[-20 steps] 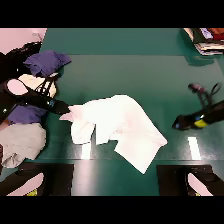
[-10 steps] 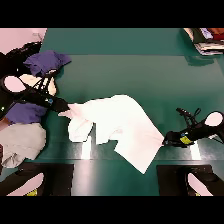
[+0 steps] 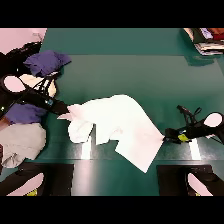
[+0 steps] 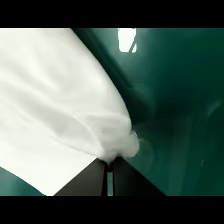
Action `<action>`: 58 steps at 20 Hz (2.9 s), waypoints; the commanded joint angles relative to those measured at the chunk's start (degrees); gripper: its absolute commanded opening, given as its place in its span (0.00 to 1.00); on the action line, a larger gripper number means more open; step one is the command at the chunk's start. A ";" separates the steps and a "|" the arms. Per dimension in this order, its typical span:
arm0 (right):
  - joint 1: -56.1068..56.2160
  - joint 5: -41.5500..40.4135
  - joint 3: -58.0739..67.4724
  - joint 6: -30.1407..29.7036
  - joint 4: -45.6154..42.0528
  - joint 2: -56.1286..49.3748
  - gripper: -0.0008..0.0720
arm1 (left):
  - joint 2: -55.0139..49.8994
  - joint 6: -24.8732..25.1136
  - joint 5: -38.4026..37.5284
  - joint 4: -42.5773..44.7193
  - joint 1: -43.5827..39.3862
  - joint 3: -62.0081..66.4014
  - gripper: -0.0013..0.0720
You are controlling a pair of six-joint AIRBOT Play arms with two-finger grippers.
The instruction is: Fold the shirts.
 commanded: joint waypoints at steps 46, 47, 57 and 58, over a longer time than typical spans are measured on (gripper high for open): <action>-12.83 3.78 72.78 -3.39 -0.66 -44.65 0.03 | -28.65 -6.73 16.92 -0.74 0.02 34.91 0.04; -12.55 0.87 74.40 -3.39 -0.68 -46.29 0.03 | -29.31 -6.43 21.53 -0.74 0.02 34.99 0.04; -10.67 0.39 72.30 -5.55 -5.73 -50.36 0.03 | -30.60 4.15 15.52 12.63 0.02 33.83 0.04; -10.67 0.15 68.96 -5.62 -6.71 -49.31 0.03 | -30.60 4.15 13.86 14.49 0.02 32.39 0.04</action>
